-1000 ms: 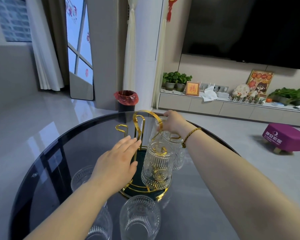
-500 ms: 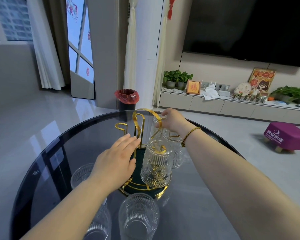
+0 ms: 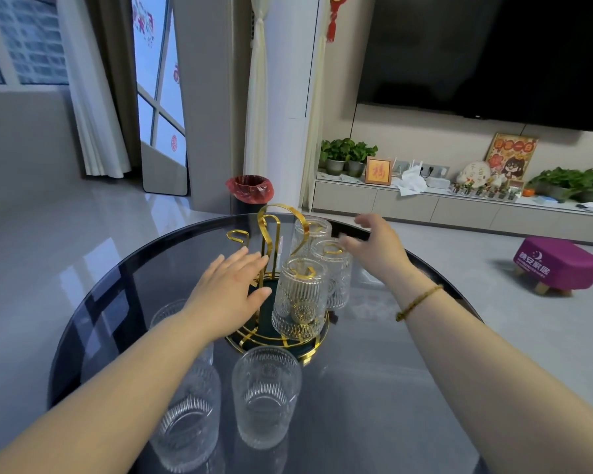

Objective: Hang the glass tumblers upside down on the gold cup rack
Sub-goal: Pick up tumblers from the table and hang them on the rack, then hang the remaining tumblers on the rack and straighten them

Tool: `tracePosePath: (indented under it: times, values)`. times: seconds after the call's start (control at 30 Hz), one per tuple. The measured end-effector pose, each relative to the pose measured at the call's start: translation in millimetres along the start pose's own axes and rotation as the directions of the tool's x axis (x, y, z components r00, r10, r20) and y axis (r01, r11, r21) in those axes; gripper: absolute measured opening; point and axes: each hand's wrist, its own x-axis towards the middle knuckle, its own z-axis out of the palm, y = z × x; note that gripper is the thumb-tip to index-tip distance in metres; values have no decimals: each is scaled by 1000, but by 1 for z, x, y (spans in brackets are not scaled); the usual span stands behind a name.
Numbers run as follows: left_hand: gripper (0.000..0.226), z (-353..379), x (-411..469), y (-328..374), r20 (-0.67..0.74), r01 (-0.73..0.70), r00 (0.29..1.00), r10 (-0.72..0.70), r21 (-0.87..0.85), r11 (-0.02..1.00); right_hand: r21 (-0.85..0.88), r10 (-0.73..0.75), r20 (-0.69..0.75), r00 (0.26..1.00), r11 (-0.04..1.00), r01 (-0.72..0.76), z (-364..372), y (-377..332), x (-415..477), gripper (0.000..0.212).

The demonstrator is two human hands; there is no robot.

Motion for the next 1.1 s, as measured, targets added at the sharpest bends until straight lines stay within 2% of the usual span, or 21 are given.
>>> tracePosePath:
  times: [0.2, 0.37, 0.5, 0.6, 0.73, 0.83, 0.97, 1.1]
  values:
    - [49, 4, -59, 17, -218, -82, 974, 62, -83, 993, 51, -44, -38, 998, 998, 46, -5, 19, -73, 39]
    - [31, 15, -119, 40, -369, -206, 913, 177, -41, 978, 47, -37, 15, 999, 998, 36, 10, 27, -123, 16]
    - [32, 39, -157, 44, -252, -251, 939, 233, -42, 967, 17, 17, 130, 991, 1000, -19, 31, 45, -161, 20]
    - [20, 62, -179, 37, -159, -235, 960, 231, -7, 972, 79, 36, 216, 976, 995, -54, 49, 57, -184, 34]
    - [35, 88, -195, 29, -106, -102, 990, 98, -30, 994, 142, 61, 323, 944, 983, -112, 71, 60, -203, 57]
    - [39, 98, -192, 23, -27, 28, 999, -30, -74, 997, 122, 36, 323, 946, 989, -80, 85, 58, -207, 69]
    - [41, 108, -189, 15, 69, 59, 996, -57, -17, 998, 122, 17, 350, 937, 990, -64, 96, 53, -199, 91]
    - [41, 110, -190, 13, 77, 55, 996, -55, -1, 998, 105, -35, 374, 927, 994, -4, 103, 49, -192, 97]
